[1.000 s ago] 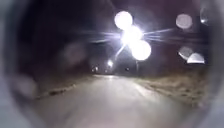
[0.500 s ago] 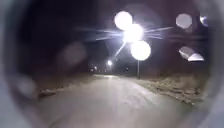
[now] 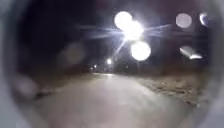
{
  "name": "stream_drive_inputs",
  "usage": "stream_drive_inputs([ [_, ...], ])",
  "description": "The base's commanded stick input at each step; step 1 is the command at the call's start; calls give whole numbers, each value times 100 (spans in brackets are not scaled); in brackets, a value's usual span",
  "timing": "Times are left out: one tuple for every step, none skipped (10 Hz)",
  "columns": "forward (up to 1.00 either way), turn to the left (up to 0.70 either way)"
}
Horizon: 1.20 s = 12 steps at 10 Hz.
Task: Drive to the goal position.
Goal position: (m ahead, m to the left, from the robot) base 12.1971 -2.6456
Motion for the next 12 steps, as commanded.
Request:
stream_drive_inputs([
  [100, 5],
  [100, 5],
  [100, 4],
  [100, 4],
  [100, 4],
  [100, 4],
  [100, 4],
  [100, 3],
  [100, 3],
  [100, 4],
  [100, 4],
  [100, 4],
])
